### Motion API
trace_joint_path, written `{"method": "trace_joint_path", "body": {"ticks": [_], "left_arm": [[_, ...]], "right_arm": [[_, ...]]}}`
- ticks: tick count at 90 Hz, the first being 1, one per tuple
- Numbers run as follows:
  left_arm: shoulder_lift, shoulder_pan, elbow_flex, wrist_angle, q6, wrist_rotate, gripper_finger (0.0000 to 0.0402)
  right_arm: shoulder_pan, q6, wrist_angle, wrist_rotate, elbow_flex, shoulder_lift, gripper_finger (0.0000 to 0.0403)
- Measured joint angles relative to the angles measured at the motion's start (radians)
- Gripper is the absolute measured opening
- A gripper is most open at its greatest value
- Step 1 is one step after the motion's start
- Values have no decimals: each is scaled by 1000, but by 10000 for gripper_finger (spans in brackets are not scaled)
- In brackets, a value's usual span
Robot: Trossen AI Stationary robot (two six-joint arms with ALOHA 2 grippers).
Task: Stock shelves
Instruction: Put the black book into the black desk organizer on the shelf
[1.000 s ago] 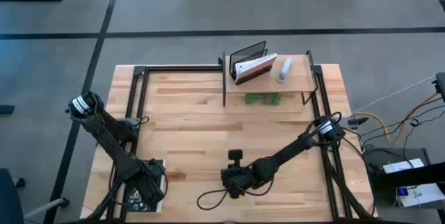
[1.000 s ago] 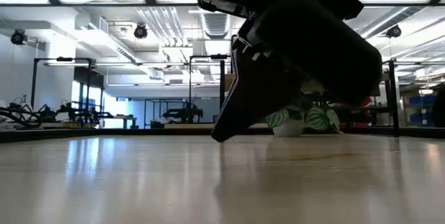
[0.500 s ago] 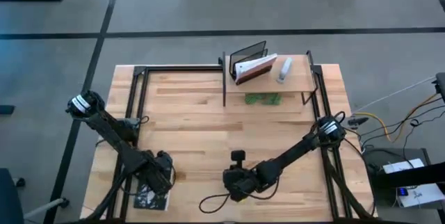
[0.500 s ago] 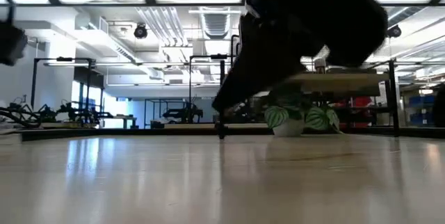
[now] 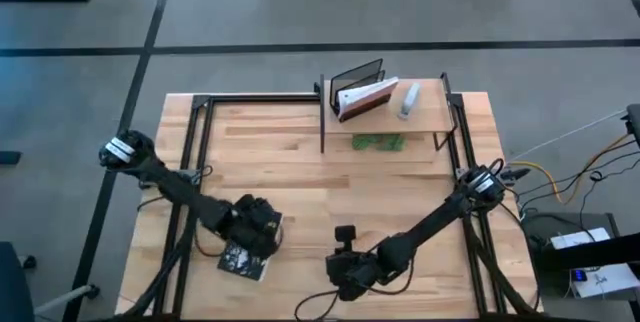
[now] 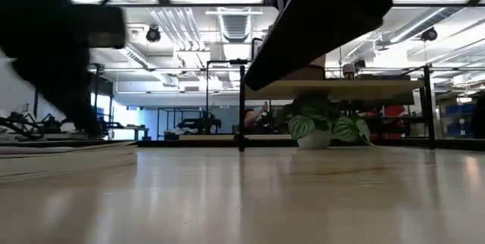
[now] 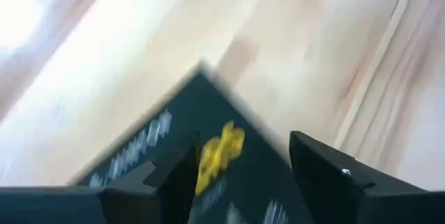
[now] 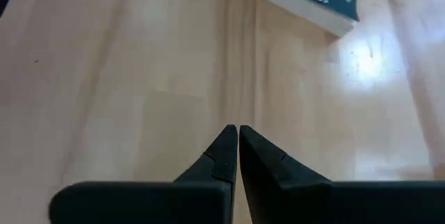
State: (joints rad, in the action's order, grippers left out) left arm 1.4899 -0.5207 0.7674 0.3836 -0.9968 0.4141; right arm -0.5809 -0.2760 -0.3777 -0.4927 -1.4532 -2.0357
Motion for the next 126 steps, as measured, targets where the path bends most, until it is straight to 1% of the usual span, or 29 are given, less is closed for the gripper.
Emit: {"method": "trace_joint_path", "body": {"ticks": [6, 12, 23, 32, 41, 48, 55, 65, 77, 83, 90, 97, 107, 126], "left_arm": [[-1, 33, 1, -67, 59, -9, 189], [-6, 55, 13, -72, 100, -69, 180], [-16, 72, 47, -2, 120, -244, 163], [-18, 68, 58, 63, 88, -449, 150], [-18, 47, 56, 82, 46, -645, 139], [-18, 22, 55, 98, 10, -724, 132], [-19, -2, 54, 108, -15, -762, 126], [-19, -35, 54, 154, -45, -772, 119], [-19, -71, 54, 300, -94, -744, 117], [-19, -85, 54, 399, -123, -700, 120], [-19, -95, 54, 507, -145, -622, 127], [-19, -98, 53, 584, -153, -557, 137], [-19, -98, 44, 588, -135, -508, 149], [-23, -97, -1, 590, -92, -515, 156]], "right_arm": [[0, 0, 7, 0, 0, 0, 0], [1, 0, 20, 3, 0, 0, 7], [1, -2, 28, 3, 0, -1, 42], [0, -6, 37, 3, 0, -1, 81], [1, -20, 61, -2, 0, -1, 121], [1, -20, 75, -5, 0, -1, 150], [1, -20, 78, -5, 0, -1, 175], [3, -20, 79, -5, 0, -2, 200], [6, -19, 82, -5, 0, -2, 223], [11, -15, 103, -5, 0, -11, 233], [18, 4, 151, -5, 0, -33, 243], [26, 31, 232, -4, 1, -67, 251], [37, 60, 246, -4, 1, -100, 259], [57, 42, 240, -5, 1, -104, 261]]}}
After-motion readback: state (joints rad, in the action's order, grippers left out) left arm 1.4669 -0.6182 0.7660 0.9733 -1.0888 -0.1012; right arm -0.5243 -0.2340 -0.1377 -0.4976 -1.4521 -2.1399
